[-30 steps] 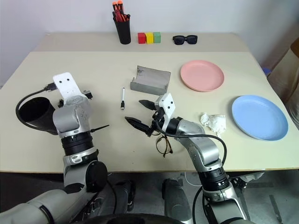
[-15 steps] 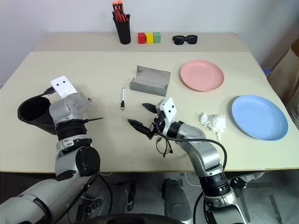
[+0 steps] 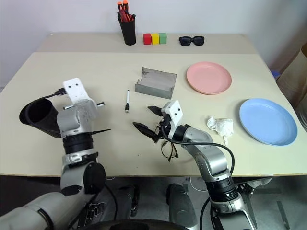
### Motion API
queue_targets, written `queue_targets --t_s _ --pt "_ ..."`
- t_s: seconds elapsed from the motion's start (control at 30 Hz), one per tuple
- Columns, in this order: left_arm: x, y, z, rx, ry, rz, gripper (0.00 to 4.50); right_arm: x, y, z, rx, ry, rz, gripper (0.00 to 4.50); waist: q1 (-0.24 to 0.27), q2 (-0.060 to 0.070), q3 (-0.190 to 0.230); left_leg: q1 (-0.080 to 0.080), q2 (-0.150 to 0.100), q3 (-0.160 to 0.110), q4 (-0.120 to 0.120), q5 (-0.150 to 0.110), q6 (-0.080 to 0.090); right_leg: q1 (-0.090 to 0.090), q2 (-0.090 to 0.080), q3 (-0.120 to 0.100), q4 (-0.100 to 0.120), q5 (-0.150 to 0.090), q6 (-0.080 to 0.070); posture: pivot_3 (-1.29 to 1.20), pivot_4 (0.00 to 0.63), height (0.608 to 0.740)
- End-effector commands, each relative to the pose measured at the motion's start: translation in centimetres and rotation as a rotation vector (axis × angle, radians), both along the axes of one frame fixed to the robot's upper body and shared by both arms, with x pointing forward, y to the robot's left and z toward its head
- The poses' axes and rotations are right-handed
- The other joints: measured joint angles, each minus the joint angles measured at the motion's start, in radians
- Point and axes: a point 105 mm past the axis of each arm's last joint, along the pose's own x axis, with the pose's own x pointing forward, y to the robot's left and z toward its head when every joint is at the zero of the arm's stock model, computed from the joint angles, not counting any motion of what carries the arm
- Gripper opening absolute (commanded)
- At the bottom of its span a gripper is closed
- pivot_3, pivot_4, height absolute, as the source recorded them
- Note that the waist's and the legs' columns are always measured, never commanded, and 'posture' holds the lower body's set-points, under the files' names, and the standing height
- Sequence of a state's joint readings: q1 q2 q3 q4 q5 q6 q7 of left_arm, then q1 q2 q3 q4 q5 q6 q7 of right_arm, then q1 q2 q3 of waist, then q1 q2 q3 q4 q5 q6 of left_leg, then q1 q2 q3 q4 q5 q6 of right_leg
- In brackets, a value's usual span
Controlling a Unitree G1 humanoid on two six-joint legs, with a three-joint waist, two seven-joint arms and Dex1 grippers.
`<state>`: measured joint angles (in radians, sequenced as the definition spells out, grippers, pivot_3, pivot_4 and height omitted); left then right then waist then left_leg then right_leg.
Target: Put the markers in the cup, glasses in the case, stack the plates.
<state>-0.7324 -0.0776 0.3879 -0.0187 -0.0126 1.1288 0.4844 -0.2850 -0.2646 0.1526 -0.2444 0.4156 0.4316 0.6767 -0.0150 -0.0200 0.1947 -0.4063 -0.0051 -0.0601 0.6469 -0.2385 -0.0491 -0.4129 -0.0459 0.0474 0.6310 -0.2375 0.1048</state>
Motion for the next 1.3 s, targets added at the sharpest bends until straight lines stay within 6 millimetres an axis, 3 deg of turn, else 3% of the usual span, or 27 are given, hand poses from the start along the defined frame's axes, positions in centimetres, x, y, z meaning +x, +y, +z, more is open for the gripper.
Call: queue_targets --t_s 0.03,0.13,0.3,0.37,0.77,0.87,1.0,1.03,1.17,1.3 --pt "-1.6 -1.7 1.1 0.027 0.018 -0.068 0.03 0.2 -0.3 1.1 0.013 -0.046 0.001 4.50 -0.002 0.000 0.000 0.000 0.000 0.000 0.000 0.000 0.000 0.000 0.000 0.000 0.000 0.000 0.000 0.00 0.150 0.740" --pt "-2.9 -2.6 0.8 0.030 0.076 -0.136 0.03 0.2 -0.4 1.0 0.011 -0.045 0.002 4.50 -0.006 0.000 0.000 0.000 0.000 0.000 0.000 0.000 0.000 0.000 0.001 0.000 0.000 0.000 0.000 0.00 0.150 0.740" --pt "-3.7 -2.8 0.5 0.046 0.139 -0.188 2.14 0.2 -0.1 0.9 0.011 -0.041 0.015 4.50 -0.005 0.000 0.000 0.000 0.000 0.000 0.000 0.000 0.000 0.000 0.001 0.000 0.000 0.000 0.000 0.00 0.150 0.740" --pt "-3.3 -2.6 0.7 0.043 0.124 -0.193 3.19 0.2 0.1 0.9 0.014 -0.042 0.019 4.50 -0.004 0.000 0.000 0.000 0.000 0.000 0.000 0.000 0.000 0.000 0.001 0.000 0.000 0.000 0.000 0.00 0.150 0.740" --pt "0.0 -2.4 0.6 -0.020 0.123 -0.219 3.19 0.3 0.2 1.0 0.021 -0.051 0.012 4.50 0.000 0.000 0.000 0.000 0.000 0.000 0.000 0.000 0.000 0.000 0.000 0.000 0.000 0.000 0.000 0.00 0.150 0.740" --pt "-0.1 -2.4 0.2 -0.060 0.149 -0.204 2.32 0.2 0.1 0.9 0.022 -0.052 0.005 4.50 -0.001 0.000 0.000 0.000 0.000 0.000 0.000 0.000 0.000 0.000 0.000 0.000 0.000 0.000 0.000 0.00 0.150 0.740" --pt "-0.1 -2.6 0.3 -0.063 0.127 -0.192 0.30 0.1 0.1 0.9 0.021 -0.052 0.000 4.50 -0.002 0.000 0.000 0.000 0.000 0.000 0.000 0.000 0.000 0.000 0.000 0.000 0.000 0.000 0.000 0.00 0.150 0.740" --pt "0.2 -2.7 1.1 -0.031 0.063 -0.207 0.05 0.1 0.0 0.9 0.020 -0.052 -0.001 4.50 -0.002 0.000 0.000 0.000 0.000 0.000 0.000 0.000 0.000 0.000 0.000 0.000 0.000 0.000 0.000 0.00 0.150 0.740" --pt "1.1 -3.4 6.6 0.126 -0.295 -0.286 0.05 0.2 0.0 1.0 0.018 -0.052 0.003 4.50 0.000 0.000 0.000 0.000 0.000 0.000 0.000 0.000 -0.001 0.000 0.000 0.000 0.000 0.000 0.000 0.00 0.150 0.740" --pt "-1.4 -2.5 13.8 0.222 -0.796 -0.304 0.05 0.5 -0.2 1.2 0.021 -0.057 0.008 4.50 0.000 0.000 0.000 -0.001 0.000 0.001 -0.001 0.000 -0.001 -0.002 0.000 0.001 0.000 0.000 -0.001 0.00 0.150 0.740"
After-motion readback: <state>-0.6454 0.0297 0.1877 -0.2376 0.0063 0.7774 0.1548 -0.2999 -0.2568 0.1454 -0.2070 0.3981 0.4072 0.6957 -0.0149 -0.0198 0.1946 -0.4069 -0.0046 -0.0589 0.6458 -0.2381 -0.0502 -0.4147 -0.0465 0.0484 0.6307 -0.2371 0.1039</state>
